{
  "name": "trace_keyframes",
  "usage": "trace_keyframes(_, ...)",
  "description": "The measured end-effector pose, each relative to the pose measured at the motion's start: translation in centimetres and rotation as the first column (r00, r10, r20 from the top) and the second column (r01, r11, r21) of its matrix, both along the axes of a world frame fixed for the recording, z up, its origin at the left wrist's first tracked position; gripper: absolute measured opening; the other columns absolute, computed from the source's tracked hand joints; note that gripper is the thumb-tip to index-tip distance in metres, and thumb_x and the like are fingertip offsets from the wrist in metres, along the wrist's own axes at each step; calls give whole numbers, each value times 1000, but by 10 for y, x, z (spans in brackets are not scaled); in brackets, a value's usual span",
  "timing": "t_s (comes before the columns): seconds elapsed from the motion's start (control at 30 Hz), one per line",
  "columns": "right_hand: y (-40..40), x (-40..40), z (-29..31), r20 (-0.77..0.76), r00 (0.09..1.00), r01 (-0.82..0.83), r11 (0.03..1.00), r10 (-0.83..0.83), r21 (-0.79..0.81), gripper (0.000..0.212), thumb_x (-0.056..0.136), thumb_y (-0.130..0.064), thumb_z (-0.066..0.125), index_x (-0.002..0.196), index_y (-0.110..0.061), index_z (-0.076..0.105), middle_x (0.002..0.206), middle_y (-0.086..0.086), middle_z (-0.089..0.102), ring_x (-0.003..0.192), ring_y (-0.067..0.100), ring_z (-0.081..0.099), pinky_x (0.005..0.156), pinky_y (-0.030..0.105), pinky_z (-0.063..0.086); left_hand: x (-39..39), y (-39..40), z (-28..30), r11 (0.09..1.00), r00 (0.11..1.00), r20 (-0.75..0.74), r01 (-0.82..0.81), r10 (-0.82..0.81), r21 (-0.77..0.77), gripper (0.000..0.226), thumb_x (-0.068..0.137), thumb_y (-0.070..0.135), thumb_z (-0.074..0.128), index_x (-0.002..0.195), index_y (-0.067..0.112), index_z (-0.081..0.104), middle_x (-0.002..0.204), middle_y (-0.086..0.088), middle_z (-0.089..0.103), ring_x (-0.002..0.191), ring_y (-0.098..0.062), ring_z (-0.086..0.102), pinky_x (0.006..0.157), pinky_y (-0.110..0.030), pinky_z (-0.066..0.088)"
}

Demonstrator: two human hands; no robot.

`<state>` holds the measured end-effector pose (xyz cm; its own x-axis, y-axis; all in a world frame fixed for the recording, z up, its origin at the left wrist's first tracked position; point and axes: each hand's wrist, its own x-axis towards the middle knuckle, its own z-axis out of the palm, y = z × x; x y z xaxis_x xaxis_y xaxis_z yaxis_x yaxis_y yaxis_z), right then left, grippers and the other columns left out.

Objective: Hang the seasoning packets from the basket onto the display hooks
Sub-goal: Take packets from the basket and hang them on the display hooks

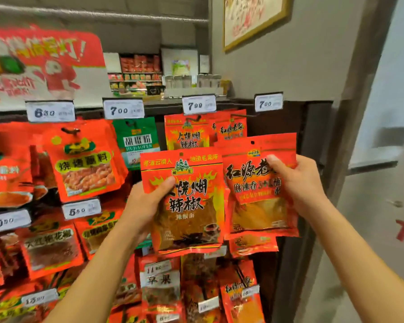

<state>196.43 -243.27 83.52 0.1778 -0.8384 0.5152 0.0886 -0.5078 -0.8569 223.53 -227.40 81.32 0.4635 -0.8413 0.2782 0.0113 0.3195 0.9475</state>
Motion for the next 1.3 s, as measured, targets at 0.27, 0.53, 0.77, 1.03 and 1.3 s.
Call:
trace_keyframes(0.27, -96, 12, 9, 154, 987, 23, 991, -44, 133, 27, 76, -52, 81, 87, -27, 80, 85, -1, 79, 78, 19, 78, 71, 39, 62, -30, -65, 25, 996, 995, 75, -65, 70, -69, 14, 85, 27, 74, 71, 29, 76, 56, 11, 64, 42, -6, 60, 36, -20, 45)
trace_keyframes(0.53, -166, 36, 37, 203, 978, 8, 985, -43, 173, 25, 78, -47, 79, 76, -22, 78, 74, -5, 78, 70, 15, 76, 73, 44, 64, -47, -120, 25, 980, 983, 50, -171, 177, -103, 11, 90, 23, 73, 100, 16, 73, 90, -6, 79, 79, -22, 76, 62, -34, 60)
trace_keyframes(0.77, -179, 37, 38, 208, 975, 44, 986, -77, 162, 11, 75, -48, 73, 68, -41, 76, 69, -7, 76, 72, 17, 75, 76, 50, 63, -53, -134, 28, 960, 948, 162, -257, 273, -111, 16, 93, 26, 71, 81, 17, 63, 50, 12, 61, 42, -5, 59, 39, -20, 45)
trace_keyframes(1.03, -179, 38, 42, 138, 983, 106, 990, -118, 89, 24, 77, -52, 68, 66, -32, 75, 63, -10, 73, 61, 9, 71, 70, 43, 63, -52, -141, 31, 957, 940, 181, -276, 288, -90, 20, 92, 30, 71, 78, 20, 61, 50, 14, 57, 42, -6, 55, 51, -30, 42)
trace_keyframes(1.3, -174, 37, 43, 117, 984, 125, 986, -138, 110, 31, 81, -49, 71, 64, -24, 75, 63, -14, 72, 57, 1, 69, 60, 29, 54, -46, -139, 31, 959, 950, 160, -247, 267, -137, 13, 91, 26, 73, 81, 21, 68, 67, 9, 68, 64, -11, 66, 61, -27, 50)
